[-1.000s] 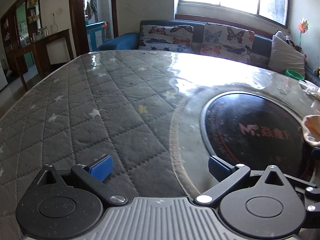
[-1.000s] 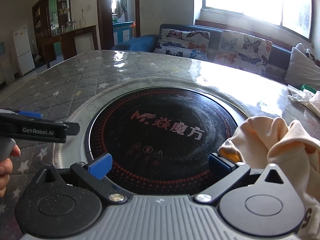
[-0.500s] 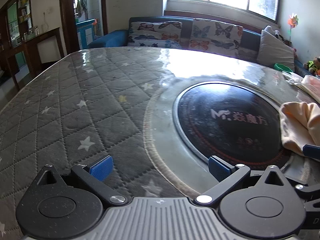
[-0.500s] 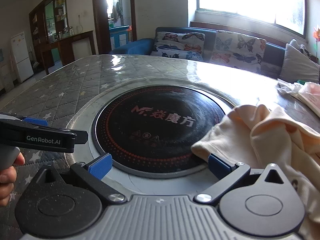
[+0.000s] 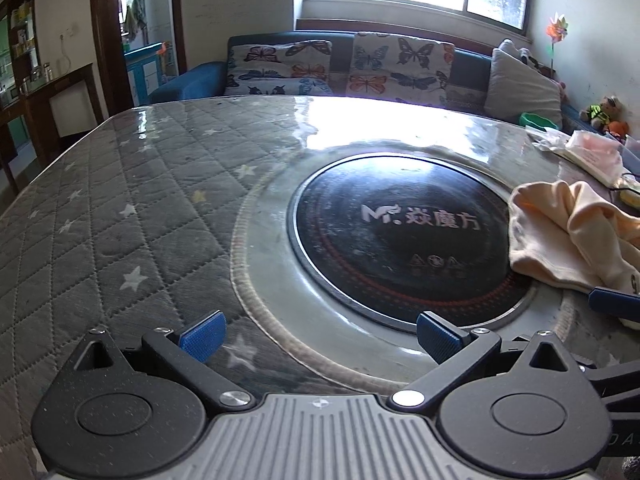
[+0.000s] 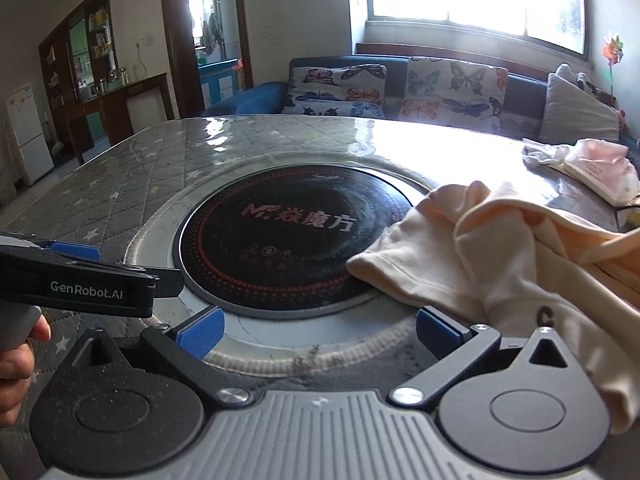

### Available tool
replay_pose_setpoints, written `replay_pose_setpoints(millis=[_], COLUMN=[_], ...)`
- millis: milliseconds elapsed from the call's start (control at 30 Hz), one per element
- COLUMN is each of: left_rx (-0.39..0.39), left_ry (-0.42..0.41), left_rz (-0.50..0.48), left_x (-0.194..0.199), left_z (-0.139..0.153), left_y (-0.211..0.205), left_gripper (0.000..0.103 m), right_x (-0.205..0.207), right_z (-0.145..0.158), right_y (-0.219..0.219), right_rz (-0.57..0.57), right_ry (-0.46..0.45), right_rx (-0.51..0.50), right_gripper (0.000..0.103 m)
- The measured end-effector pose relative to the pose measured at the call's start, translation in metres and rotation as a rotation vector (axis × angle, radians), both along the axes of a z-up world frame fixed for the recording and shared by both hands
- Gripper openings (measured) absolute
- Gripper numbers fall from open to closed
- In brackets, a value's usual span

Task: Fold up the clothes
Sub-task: 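Approach the cream garment with both tools, fingers open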

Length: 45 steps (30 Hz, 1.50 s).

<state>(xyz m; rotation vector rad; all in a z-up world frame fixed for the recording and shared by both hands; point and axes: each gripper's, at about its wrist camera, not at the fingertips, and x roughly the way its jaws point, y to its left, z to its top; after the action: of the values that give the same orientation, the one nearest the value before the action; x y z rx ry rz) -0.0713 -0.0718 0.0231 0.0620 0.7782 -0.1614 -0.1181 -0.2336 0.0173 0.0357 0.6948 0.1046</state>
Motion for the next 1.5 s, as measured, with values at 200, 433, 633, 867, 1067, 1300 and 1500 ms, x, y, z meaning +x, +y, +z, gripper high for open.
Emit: replay_pose_setpoints(millis=[200,433,633,867,1067,1300,1500], left_rx=[0.003,0.010,0.010,0.015,0.019,0.022,0.028], left_ry=[0.010,0.025,0.031,0.046,0.058,0.063,0.063], left_rz=[-0.029,-0.066,-0.108,-0.155,-0.187,-0.222,-0.252], left_x=[-0.008,-0.015,-0.022,-0.029,-0.033,-0.037,-0.039], left_z=[0.000,0.000,0.001,0.000,-0.001,0.000,0.001], left_y=[-0.008,-0.020,-0.033,-0.049,-0.060,-0.072,-0.082], left_gripper=[0.103,0.103,0.103,0.103,0.103,0.103,0.103], right_x=[-0.013,-0.027,-0.038,-0.049,-0.058,-0.068,-0.074], right_z=[0.001,0.003,0.006,0.008,0.009,0.007,0.005], right_y=[-0.008,-0.017,-0.023,-0.032,-0.043,-0.055,-0.065], right_rz=[-0.022,-0.041,-0.054,-0.078,-0.108,-0.142,-0.172], right_ry=[-0.001,-0.002,-0.011,-0.012,-0.009,-0.005,-0.001], right_rx=[0.003,-0.005,-0.004,-0.002,-0.006,-0.002,0.007], right_gripper=[0.103,0.103,0.103,0.103,0.103,0.103,0.103])
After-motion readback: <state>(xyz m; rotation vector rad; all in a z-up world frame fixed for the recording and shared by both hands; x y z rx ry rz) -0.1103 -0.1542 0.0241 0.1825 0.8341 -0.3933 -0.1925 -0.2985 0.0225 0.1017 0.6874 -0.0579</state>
